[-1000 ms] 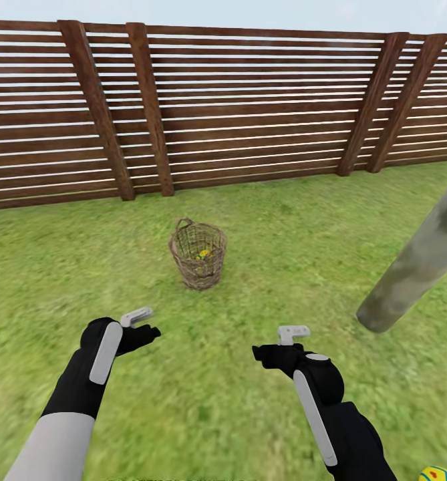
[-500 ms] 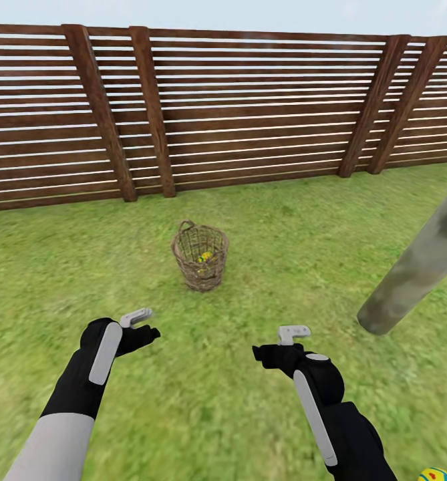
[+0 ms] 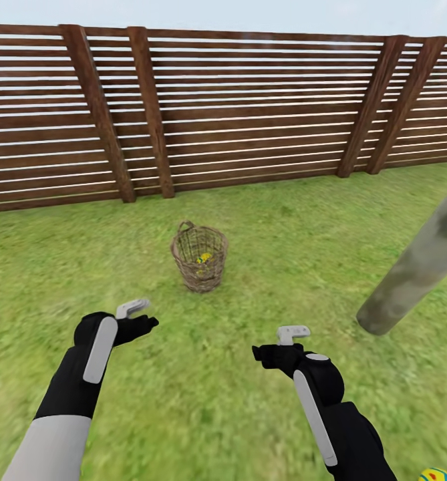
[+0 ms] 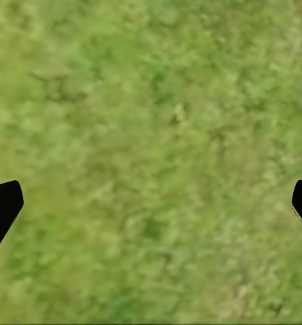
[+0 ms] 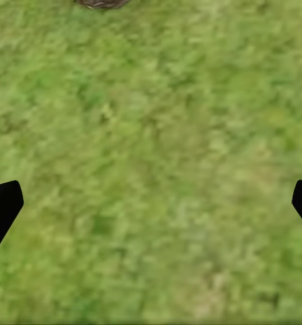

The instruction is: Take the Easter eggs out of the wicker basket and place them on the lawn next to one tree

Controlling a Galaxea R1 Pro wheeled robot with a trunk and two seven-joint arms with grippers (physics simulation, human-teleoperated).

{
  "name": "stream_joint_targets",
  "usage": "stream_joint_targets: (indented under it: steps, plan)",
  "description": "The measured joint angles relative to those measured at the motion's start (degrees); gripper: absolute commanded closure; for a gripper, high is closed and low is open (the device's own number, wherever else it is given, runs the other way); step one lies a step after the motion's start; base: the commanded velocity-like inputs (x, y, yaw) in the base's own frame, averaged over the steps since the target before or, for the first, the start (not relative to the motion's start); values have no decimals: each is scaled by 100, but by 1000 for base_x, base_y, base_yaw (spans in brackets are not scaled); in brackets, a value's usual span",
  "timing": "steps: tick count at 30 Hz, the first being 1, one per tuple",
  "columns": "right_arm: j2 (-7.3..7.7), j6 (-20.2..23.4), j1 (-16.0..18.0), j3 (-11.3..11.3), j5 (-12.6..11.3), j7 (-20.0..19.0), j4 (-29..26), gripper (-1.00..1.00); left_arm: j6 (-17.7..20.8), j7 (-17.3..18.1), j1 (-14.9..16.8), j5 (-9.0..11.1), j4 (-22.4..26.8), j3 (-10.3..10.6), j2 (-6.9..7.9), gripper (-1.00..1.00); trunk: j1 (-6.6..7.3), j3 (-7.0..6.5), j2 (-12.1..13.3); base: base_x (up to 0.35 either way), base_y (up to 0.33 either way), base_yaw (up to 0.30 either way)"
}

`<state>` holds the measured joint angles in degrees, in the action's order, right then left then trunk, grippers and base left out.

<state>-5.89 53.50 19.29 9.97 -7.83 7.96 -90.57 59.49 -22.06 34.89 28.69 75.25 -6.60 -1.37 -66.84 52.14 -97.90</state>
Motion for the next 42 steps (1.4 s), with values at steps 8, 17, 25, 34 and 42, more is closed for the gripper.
stream_joint_targets:
  steps: [8,17,25,34,42]
  plan:
    - [0,0,0,0,0,-2,0,-100,-5,26,-2,70,106,-15,-4,-100,-1,-38,0,110,39,-129]
    - [0,0,1,0,-1,-3,0,-100,6,33,-1,195,111,-24,-1,-100,195,-207,360,12,4,-22]
    - [0,0,1,1,-1,-9,1,-100,32,34,20,192,49,-29,0,-100,371,-352,681,1,0,-2]
    - [0,0,1,1,0,-6,1,-100,32,18,35,184,30,-33,0,-100,566,-513,1042,-139,0,0]
    - [0,0,1,1,-1,-10,1,-100,32,24,33,183,23,-82,1,-100,742,-657,1363,-275,0,0]
